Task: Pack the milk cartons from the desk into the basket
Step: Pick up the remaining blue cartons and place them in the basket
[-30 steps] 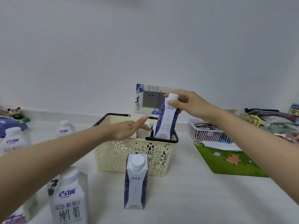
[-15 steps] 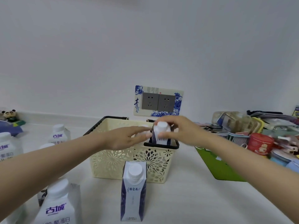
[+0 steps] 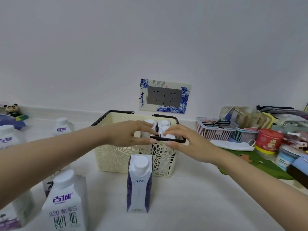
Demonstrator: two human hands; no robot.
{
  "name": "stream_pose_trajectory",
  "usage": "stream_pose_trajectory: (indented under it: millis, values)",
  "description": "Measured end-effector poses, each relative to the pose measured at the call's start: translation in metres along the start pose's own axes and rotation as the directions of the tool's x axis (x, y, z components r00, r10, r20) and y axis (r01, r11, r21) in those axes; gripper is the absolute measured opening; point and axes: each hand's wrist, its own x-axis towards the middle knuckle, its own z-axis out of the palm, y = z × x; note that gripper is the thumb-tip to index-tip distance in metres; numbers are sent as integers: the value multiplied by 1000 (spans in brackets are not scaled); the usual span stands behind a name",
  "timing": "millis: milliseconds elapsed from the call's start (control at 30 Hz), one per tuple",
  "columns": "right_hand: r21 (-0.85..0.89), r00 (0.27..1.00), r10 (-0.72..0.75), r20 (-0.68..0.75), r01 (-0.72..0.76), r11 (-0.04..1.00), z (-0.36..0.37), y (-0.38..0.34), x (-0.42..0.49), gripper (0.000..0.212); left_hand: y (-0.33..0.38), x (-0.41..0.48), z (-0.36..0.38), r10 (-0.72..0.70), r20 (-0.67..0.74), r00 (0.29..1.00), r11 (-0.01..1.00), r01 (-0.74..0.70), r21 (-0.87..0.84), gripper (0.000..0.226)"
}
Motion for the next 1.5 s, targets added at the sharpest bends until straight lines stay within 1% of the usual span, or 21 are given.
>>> stream_pose_trajectory:
  millis: [67, 133, 200, 233, 267, 300, 367, 433, 467, 600, 767, 833, 933, 1000, 1100, 1233, 1267, 1333, 1367, 1400, 1500]
  values:
    - [-43, 1000, 5, 2, -5, 999, 0, -7, -2, 65, 0, -9, -7, -43, -10, 999, 999, 43, -32, 67]
    - [-3, 995, -41, -86, 41, 999, 4, -17, -10, 60, -2, -21, -15, -69, -13, 998, 997, 68, -43, 68]
    - [114, 975, -109, -195, 133, 984, 12, -31, -19, 42, -6, -36, -20, -90, 0, 996, 993, 89, -82, 62]
    - [173, 970, -125, -209, 162, 971, 18, -38, -22, 32, -8, -43, -21, -109, 13, 994, 989, 110, -104, 63]
    - [224, 975, -126, -184, 167, 960, 24, -45, -25, 26, -10, -49, -22, -131, 29, 991, 984, 133, -120, 66]
    - [265, 985, -121, -121, 150, 952, 31, -52, -27, 25, -11, -55, -21, -147, 39, 988, 980, 151, -127, 69]
    - [295, 993, -107, 47, 89, 951, 46, -60, -29, 35, -12, -63, -20, -156, 25, 987, 979, 158, -130, 68]
    - [282, 989, -96, 114, 61, 957, 57, -62, -29, 45, -13, -68, -20, -158, 2, 987, 977, 157, -147, 63]
    - [291, 991, -88, 105, 54, 955, 59, -63, -28, 45, -13, -70, -20, -157, -3, 988, 976, 155, -152, 61]
    - [365, 998, -62, 30, 47, 930, 61, -67, -26, 29, -14, -74, -17, -151, -22, 988, 976, 145, -161, 62]
    - [452, 999, -37, -38, 50, 890, 65, -67, -30, 23, -14, -76, -15, -147, -53, 988, 972, 134, -193, 62]
    - [469, 997, -32, -76, 64, 881, 59, -69, -29, 17, -15, -75, -15, -140, -55, 989, 970, 126, -206, 64]
    - [523, 990, -10, -139, 82, 849, 28, -80, -17, 15, -14, -73, -18, -145, -42, 989, 969, 133, -210, 69]
    - [514, 976, -19, -215, 130, 848, 1, -87, -3, 15, -11, -70, -21, -133, -40, 990, 962, 120, -244, 71]
    - [490, 949, -42, -312, 199, 849, -30, -94, 22, 12, -4, -60, -28, -65, -83, 994, 946, 35, -321, 64]
    - [454, 959, -43, -281, 172, 874, -44, -89, 50, 18, 5, -40, -33, -68, -176, 982, 930, -2, -368, 60]
    - [448, 965, -39, -261, 157, 880, -44, -86, 55, 18, 5, -34, -32, -61, -190, 980, 926, -15, -377, 53]
    - [453, 972, -35, -233, 140, 880, -45, -79, 64, 15, 3, -21, -30, -45, -206, 978, 917, -41, -396, 25]
    - [459, 974, -33, -226, 136, 878, -45, -75, 69, 14, 1, -16, -29, -51, -210, 976, 909, -41, -414, 17]
    - [463, 975, -32, -220, 133, 876, -45, -72, 73, 13, -1, -12, -28, -72, -210, 975, 901, -26, -433, 18]
    - [428, 981, -40, -191, 120, 896, -45, -64, 85, 13, -8, 0, -26, -147, -188, 971, 890, 47, -453, 37]
